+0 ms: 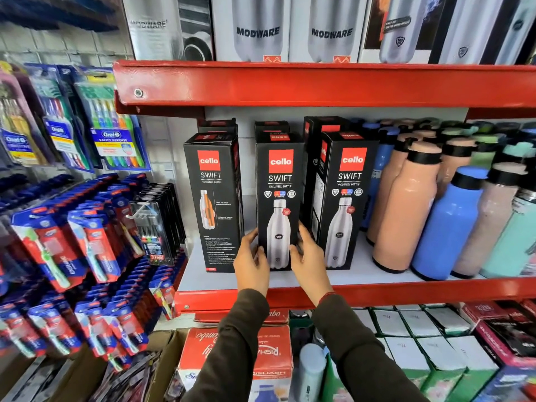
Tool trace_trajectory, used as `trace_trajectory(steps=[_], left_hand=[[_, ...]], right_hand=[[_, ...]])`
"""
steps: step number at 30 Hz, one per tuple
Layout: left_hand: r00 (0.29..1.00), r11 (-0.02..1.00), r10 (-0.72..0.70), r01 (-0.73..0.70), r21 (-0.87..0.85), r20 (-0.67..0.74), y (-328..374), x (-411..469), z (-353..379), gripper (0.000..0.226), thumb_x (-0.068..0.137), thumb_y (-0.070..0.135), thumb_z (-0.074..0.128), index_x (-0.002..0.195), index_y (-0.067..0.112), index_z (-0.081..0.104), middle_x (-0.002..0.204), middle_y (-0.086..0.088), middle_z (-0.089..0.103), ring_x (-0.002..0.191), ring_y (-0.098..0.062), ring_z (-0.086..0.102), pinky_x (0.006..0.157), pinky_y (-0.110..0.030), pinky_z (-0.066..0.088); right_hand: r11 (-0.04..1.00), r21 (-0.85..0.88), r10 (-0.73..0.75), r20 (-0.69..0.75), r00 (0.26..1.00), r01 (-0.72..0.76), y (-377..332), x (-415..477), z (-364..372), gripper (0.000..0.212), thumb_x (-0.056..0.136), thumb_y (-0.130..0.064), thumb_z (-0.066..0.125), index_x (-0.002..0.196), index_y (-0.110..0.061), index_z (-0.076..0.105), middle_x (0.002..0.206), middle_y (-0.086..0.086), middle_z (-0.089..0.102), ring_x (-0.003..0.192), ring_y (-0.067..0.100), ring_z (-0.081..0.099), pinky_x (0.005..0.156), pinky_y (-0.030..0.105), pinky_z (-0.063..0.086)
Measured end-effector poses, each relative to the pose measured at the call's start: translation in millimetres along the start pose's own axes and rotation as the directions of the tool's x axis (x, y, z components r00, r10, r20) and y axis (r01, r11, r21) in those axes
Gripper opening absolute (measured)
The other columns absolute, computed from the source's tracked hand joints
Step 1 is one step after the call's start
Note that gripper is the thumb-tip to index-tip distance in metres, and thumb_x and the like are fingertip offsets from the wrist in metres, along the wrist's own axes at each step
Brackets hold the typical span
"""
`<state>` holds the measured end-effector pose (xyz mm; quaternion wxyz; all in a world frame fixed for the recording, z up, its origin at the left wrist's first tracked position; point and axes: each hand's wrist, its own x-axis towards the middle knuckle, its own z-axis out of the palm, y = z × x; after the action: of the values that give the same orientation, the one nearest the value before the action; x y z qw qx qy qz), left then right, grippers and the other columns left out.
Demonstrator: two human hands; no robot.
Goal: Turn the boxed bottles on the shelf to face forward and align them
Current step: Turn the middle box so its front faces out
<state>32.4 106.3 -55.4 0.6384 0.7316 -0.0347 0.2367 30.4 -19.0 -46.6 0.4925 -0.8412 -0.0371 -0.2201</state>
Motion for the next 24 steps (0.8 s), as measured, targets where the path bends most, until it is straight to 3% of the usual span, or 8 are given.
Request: trace_trajectory(steps=[6, 12, 16, 20, 24], left_hand=[[1.0, 1.0, 0.007, -0.006, 0.031, -0.015, -1, 1, 1, 0.042, 0.094, -0.001, 0.049, 0.132, 0.018, 0.052, 0.122, 0.0, 0.063, 0.112, -0.011, 0.06, 0.1, -0.024, 0.046], [1.0, 0.999, 0.01, -0.009, 0.039, -0.013, 1, 0, 0, 0.043, 0.095, -0.001, 0.048, 0.134, 0.017, 0.052, 0.124, 0.001, 0.062, 0.113, -0.009, 0.058, 0.095, -0.012, 0.042], [1.0, 1.0, 0.001, 0.0, -0.031, 0.011, 1, -4, -2, 0.042, 0.096, 0.003, 0.05, 0.137, 0.015, 0.05, 0.132, 0.0, 0.058, 0.118, -0.007, 0.055, 0.089, 0.001, 0.041], [0.999, 0.996, 0.037, -0.039, -0.082, -0.023, 2, -11, -9, 0.039, 0.096, 0.008, 0.052, 0.134, 0.017, 0.051, 0.134, 0.0, 0.058, 0.123, -0.012, 0.056, 0.103, -0.025, 0.047], [0.981, 0.983, 0.171, -0.176, -0.052, -0.091, 7, -14, -25, 0.033, 0.098, 0.012, 0.051, 0.129, 0.021, 0.056, 0.126, 0.004, 0.061, 0.114, -0.007, 0.058, 0.092, -0.021, 0.052]], right_hand=[[1.0, 0.002, -0.003, -0.023, 1.0, 0.003, 1, 1, 3, 0.06, 0.098, -0.001, 0.051, 0.153, -0.016, 0.033, 0.148, 0.011, 0.052, 0.139, 0.023, 0.048, 0.117, 0.042, 0.039], [1.0, -0.008, 0.014, -0.051, 0.999, -0.015, 3, -4, 4, 0.05, 0.097, -0.006, 0.055, 0.146, -0.015, 0.044, 0.141, 0.009, 0.059, 0.133, 0.02, 0.054, 0.113, 0.033, 0.043], [0.997, 0.08, 0.026, -0.106, 0.994, -0.017, 2, -15, 6, 0.045, 0.098, -0.007, 0.055, 0.142, -0.017, 0.05, 0.135, 0.006, 0.061, 0.127, 0.017, 0.057, 0.108, 0.028, 0.045], [0.988, 0.15, 0.003, -0.261, 0.965, 0.038, -5, -28, 9, 0.042, 0.096, -0.005, 0.056, 0.135, -0.02, 0.055, 0.125, 0.0, 0.057, 0.112, 0.01, 0.059, 0.098, 0.027, 0.053], [0.976, 0.116, -0.13, -0.372, 0.919, 0.185, -22, -36, 11, 0.034, 0.095, -0.007, 0.057, 0.124, -0.024, 0.061, 0.112, -0.006, 0.052, 0.099, 0.009, 0.057, 0.087, 0.021, 0.052]])
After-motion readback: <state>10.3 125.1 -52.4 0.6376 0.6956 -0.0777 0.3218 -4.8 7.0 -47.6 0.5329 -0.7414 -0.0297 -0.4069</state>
